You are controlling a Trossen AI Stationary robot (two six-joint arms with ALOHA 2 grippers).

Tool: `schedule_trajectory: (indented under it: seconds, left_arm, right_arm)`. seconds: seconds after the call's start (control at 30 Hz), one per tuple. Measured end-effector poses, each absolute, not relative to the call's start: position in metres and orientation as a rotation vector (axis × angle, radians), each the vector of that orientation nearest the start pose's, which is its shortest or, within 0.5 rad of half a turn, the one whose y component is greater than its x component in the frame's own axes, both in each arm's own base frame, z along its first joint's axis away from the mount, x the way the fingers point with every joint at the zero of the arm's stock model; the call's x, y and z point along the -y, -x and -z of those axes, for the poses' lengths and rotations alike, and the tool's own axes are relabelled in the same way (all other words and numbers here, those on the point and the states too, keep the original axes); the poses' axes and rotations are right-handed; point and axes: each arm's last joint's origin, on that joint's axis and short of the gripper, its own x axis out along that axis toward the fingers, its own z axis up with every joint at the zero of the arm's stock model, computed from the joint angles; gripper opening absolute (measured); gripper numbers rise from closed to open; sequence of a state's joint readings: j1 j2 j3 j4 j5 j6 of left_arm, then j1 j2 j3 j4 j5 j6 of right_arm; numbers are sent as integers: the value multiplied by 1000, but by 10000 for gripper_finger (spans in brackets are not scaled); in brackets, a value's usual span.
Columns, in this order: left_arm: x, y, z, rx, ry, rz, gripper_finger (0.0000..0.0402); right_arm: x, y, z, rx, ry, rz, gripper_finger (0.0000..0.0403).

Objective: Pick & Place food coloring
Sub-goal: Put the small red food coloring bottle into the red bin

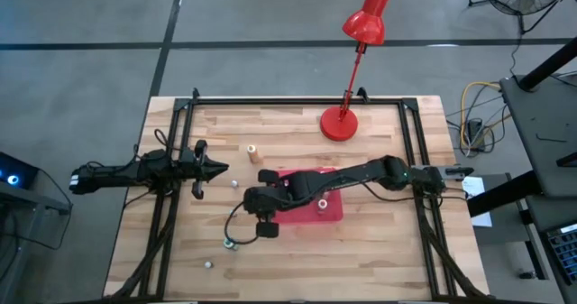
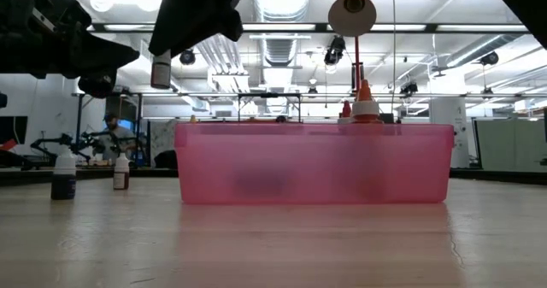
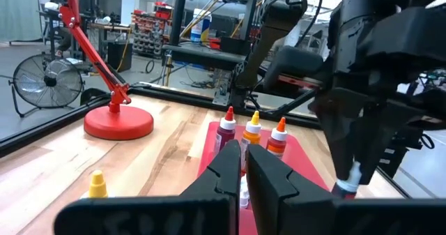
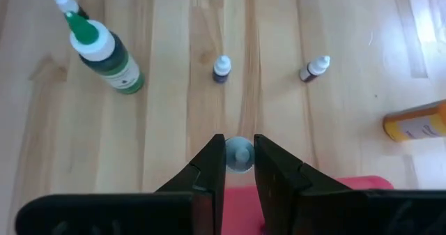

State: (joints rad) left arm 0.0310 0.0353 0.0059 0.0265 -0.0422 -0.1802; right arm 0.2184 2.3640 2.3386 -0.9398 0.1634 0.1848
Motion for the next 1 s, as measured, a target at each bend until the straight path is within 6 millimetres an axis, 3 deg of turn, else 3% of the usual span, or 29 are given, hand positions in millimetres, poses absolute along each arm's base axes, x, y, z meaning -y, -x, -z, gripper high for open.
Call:
schedule_trajectory:
  seconds: [0.37,0.73,1.0]
  left_arm:
    - [-4,-99,-165,4,180,-73,0]
    - [-4,-99,-165,3,180,-73,0]
    - [-4,-99,-165,4,180,-74,0]
  right_arm:
    - [-101,-489,-253,-941,-49,99,54]
    - [-88,-439,-264,-914,-99,181,54]
    - [-84,-413,-248,-917,-153,207,54]
